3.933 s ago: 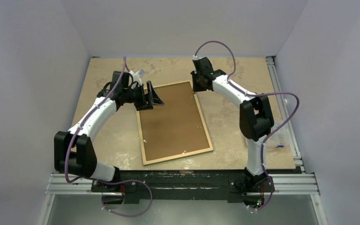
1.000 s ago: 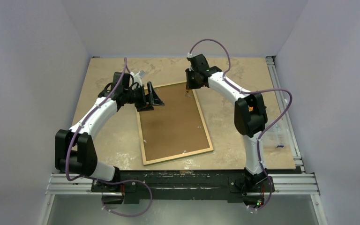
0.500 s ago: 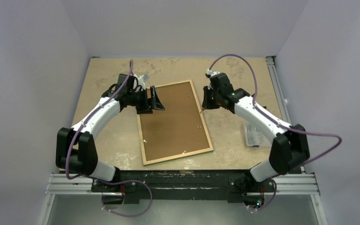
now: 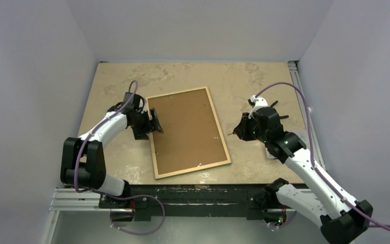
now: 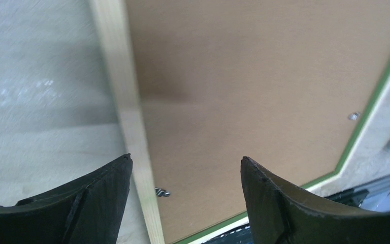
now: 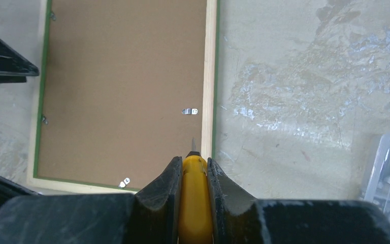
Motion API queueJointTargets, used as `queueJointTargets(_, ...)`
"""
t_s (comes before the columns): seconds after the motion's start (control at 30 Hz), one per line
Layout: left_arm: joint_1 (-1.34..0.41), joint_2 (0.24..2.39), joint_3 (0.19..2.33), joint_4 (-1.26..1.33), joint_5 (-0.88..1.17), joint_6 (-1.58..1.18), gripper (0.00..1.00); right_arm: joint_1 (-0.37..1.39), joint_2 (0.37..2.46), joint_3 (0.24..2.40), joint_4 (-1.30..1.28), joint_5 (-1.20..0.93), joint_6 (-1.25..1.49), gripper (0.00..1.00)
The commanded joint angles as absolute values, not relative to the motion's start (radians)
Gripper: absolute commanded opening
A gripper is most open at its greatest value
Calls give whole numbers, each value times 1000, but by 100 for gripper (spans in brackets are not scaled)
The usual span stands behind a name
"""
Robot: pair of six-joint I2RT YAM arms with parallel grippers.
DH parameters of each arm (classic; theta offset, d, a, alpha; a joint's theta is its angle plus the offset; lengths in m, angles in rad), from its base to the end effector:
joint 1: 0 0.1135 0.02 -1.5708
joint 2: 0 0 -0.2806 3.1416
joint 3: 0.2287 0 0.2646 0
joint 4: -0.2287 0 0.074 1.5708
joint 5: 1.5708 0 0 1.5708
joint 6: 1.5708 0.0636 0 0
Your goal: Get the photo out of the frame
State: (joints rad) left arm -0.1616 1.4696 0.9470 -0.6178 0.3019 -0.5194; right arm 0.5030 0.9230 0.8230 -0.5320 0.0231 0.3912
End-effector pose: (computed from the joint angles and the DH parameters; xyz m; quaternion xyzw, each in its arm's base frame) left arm 0.2942 -0.0671 0.1936 -0.1403 0.9561 -0.2090 0.1499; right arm 0.1970 0.1067 0.2899 -0.0446 0.8907 0.1863 0.4123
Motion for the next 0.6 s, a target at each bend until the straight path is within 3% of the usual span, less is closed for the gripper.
queueJointTargets(0.0,-142,1499,901,-600,208,-662,72,505,817,788,-536,2,421,0)
queueJointTargets(0.4,-154,1574,888,-542,196,-792,40,505,676,740,-565,-27,458,0)
queueJointTargets(0.57,-170,1562,838,-496,227,-843,3,505,680,745,-563,-35,455,0)
